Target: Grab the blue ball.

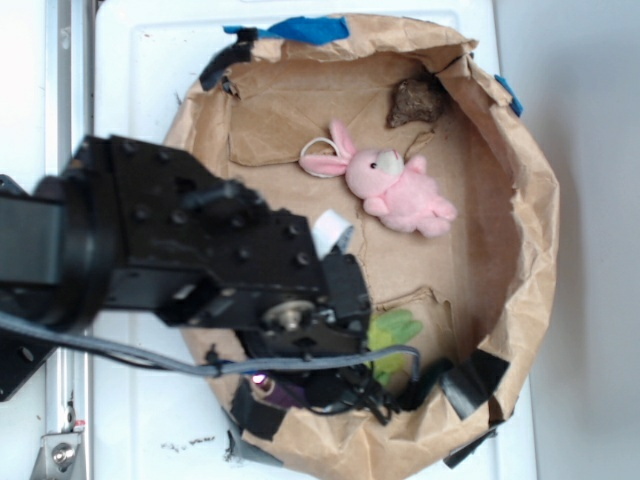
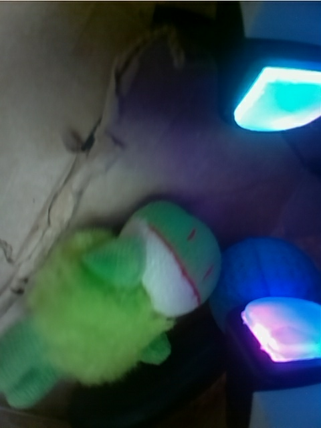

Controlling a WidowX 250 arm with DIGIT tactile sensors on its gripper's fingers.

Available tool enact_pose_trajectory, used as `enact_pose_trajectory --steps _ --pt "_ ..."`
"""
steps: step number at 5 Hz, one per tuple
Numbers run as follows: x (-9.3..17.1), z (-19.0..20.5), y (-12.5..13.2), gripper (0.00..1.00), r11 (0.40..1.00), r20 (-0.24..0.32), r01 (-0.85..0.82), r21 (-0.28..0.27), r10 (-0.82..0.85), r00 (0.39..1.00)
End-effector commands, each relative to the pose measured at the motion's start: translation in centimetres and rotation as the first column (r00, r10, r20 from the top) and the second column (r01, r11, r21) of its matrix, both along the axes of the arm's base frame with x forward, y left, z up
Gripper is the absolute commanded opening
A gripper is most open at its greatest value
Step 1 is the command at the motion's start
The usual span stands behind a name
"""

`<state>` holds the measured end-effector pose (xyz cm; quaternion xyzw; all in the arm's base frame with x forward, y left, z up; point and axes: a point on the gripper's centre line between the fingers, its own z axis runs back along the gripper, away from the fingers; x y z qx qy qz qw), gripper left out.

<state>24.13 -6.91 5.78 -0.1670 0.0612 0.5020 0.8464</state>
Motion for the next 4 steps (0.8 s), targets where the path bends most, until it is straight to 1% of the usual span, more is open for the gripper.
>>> enact_pose_trajectory --steps 1,2,3,4 --pt "0.8 1.8 -0.3 1.00 0.998 0.059 -0.025 -0.054 0.028 0.998" --pt "0.9 1.9 0.0 1.00 0.999 0.069 -0.037 -0.038 0.039 0.997" --pt "1.2 2.7 1.3 1.00 0.997 0.082 -0.068 -0.040 0.071 0.994" --pt "1.3 3.0 2.5 1.00 0.995 0.098 -0.102 -0.019 0.103 0.990"
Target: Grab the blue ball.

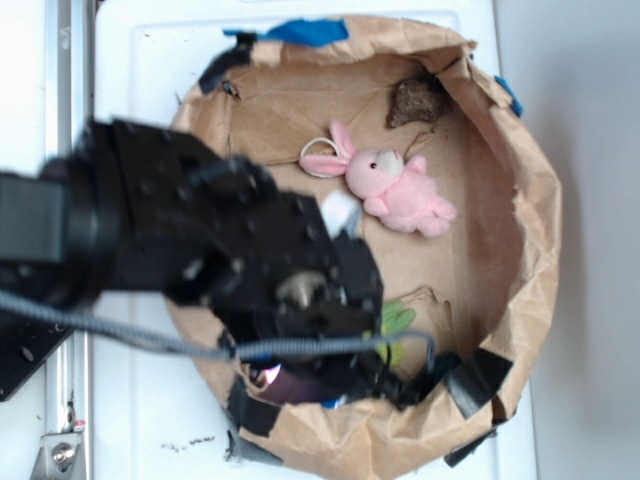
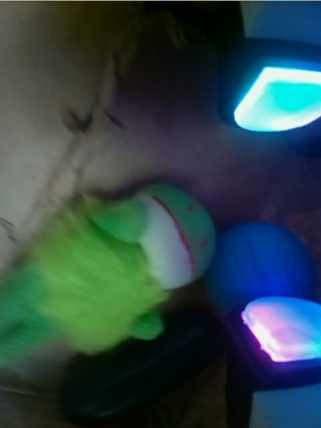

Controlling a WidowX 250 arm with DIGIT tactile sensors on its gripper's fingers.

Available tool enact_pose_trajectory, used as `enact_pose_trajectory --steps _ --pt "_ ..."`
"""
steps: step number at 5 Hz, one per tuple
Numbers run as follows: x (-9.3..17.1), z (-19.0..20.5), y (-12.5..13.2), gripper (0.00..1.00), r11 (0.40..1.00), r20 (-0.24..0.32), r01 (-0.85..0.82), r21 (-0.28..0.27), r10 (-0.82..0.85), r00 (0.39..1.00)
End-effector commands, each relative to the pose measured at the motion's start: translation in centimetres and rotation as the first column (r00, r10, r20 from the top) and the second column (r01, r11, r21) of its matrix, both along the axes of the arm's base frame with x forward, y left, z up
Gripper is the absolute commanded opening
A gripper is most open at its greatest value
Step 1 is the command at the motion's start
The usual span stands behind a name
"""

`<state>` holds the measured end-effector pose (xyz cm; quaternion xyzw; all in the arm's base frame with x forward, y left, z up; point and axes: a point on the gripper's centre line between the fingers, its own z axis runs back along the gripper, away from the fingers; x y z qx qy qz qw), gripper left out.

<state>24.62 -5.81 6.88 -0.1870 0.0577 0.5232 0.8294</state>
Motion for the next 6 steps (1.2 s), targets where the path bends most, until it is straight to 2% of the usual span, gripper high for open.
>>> enact_pose_trajectory --steps 1,3,4,5,6 --pt "1.1 1.9 2.4 1.00 0.997 0.094 -0.077 0.026 0.075 0.993" --pt "1.8 1.0 0.8 1.00 0.998 0.064 -0.058 -0.008 0.059 0.996" --pt "2.1 0.0 -0.8 1.00 0.999 0.040 -0.041 0.013 0.041 0.998" --pt "2.0 -1.4 -2.4 1.00 0.999 -0.045 -0.038 -0.004 0.037 0.998" --pt "1.3 -1.7 -3.8 1.00 0.999 -0.096 0.000 -0.051 -0.005 0.995"
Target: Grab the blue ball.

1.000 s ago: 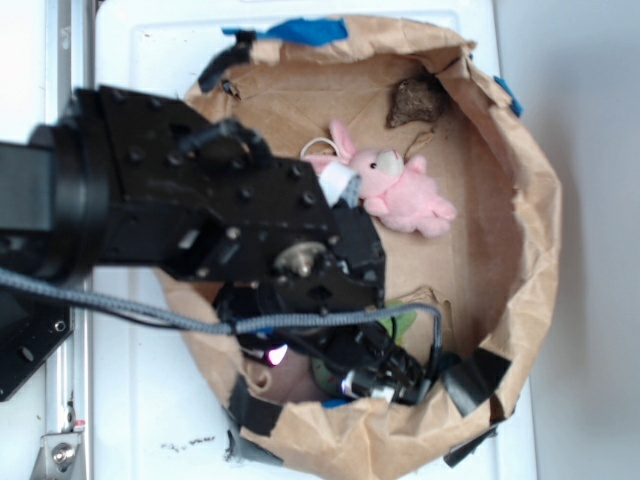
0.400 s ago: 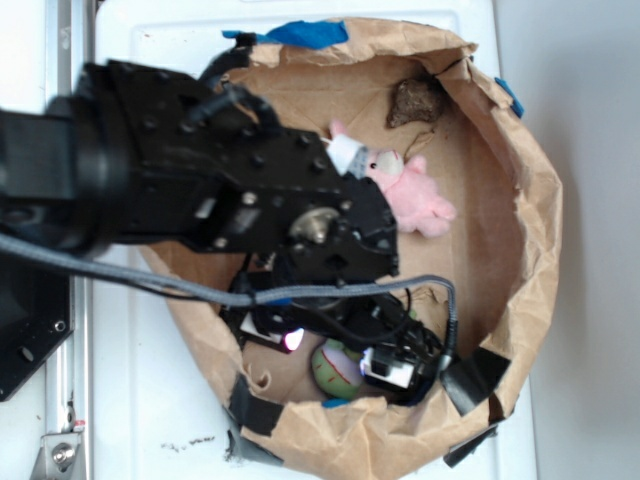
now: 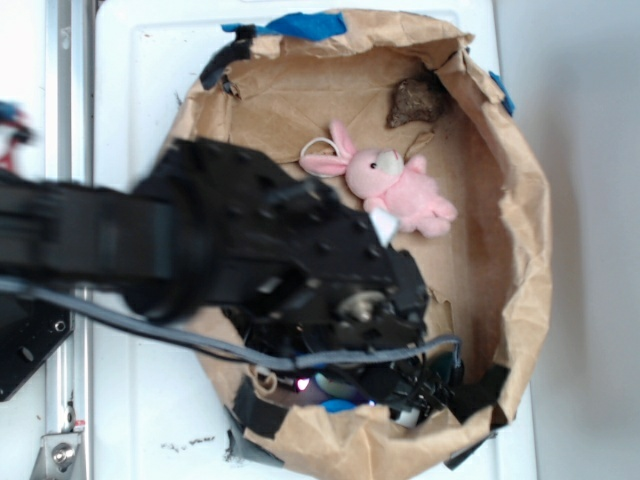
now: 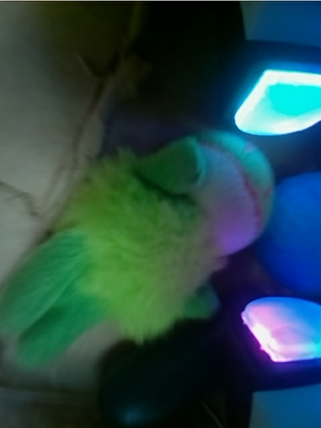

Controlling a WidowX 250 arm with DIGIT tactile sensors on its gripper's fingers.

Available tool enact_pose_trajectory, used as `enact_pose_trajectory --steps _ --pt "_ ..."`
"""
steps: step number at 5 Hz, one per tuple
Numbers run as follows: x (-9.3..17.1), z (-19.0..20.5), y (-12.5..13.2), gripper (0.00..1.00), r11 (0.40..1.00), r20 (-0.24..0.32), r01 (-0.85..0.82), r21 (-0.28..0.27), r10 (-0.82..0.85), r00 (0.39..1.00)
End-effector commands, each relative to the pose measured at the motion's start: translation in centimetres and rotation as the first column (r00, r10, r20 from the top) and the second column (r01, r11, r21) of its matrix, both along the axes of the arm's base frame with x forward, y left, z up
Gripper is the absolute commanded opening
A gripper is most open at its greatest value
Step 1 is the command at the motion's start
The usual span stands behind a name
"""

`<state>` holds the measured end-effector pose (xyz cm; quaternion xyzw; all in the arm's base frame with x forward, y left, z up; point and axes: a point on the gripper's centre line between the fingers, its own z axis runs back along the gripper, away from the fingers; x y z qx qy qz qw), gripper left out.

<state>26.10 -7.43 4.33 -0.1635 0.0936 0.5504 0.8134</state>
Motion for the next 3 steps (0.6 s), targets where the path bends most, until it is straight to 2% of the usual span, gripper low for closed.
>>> enact_pose_trajectory --steps 1,2,3 --pt "-0.6 0.4 -2.5 1.00 0.997 -0.017 0.051 -0.063 -0.052 0.999" --pt "-1.1 0.0 -2.9 1.00 0.997 -0.032 0.032 -0.073 -0.034 0.999" --pt "-2.1 -0.5 -3.7 0.00 0.997 -0.043 0.018 -0.075 -0.021 0.999"
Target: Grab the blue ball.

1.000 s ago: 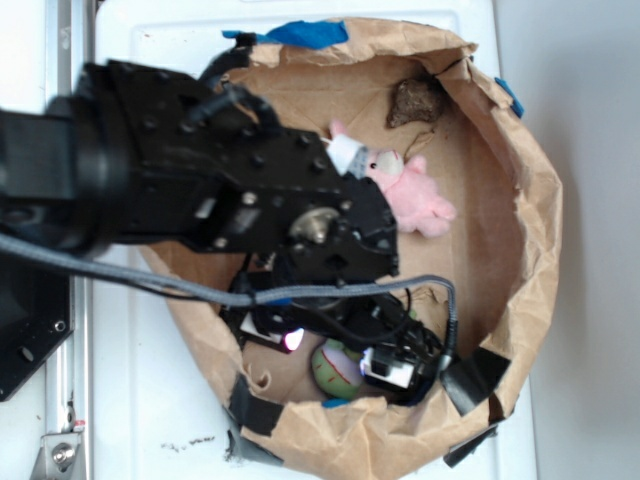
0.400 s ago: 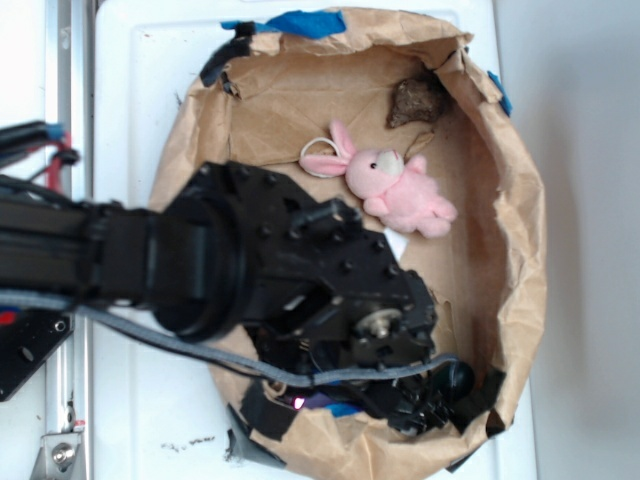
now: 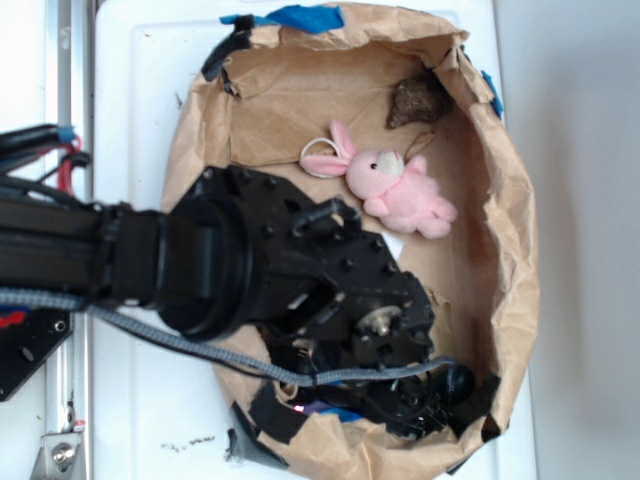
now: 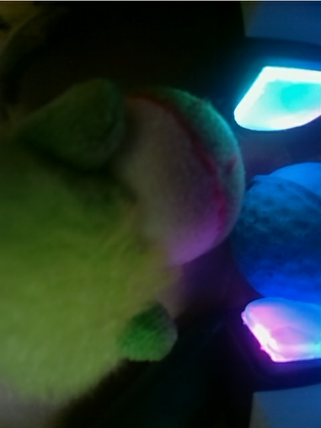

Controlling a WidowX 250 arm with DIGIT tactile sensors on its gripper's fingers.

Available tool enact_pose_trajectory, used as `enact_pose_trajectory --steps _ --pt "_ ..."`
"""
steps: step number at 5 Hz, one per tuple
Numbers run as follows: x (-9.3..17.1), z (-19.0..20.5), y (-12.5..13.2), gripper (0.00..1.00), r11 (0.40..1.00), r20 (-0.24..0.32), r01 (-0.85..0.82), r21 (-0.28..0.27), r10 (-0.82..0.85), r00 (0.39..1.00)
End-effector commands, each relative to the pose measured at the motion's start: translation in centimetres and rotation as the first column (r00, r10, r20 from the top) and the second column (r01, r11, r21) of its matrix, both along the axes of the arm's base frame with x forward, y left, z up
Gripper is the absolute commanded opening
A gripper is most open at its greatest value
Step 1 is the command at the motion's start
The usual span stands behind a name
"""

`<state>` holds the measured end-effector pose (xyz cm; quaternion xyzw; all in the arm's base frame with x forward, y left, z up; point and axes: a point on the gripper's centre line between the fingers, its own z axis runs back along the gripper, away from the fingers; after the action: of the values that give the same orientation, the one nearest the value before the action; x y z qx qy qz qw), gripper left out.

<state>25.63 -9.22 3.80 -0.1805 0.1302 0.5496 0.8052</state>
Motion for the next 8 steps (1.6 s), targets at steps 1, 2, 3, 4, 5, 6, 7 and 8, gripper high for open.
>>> enact_pose_trajectory --steps 1,2,3,4,5,6,7,8 --pt "-2.8 -0.5 -2.8 0.00 1.000 -0.009 0.016 0.005 -0.016 1.000" --pt "-3.5 -0.9 -3.1 0.00 0.999 0.006 0.036 0.004 -0.036 0.999" --pt "-3.6 -0.2 -2.1 0.00 0.993 0.099 0.114 0.026 -0.116 0.988" --pt "-2.2 1.9 1.2 0.00 0.993 0.174 0.103 0.055 -0.111 0.978" --pt "-1.7 3.7 2.8 0.00 0.984 0.192 0.154 0.086 -0.168 0.967" --pt "-0.8 6.7 6.6 0.00 0.960 0.282 0.218 0.178 -0.262 0.923" --pt "0.9 8.9 9.2 0.00 0.904 0.248 0.301 0.304 -0.380 0.891" --pt "2.3 8.9 11.7 0.00 0.699 0.133 0.497 0.513 -0.638 0.759"
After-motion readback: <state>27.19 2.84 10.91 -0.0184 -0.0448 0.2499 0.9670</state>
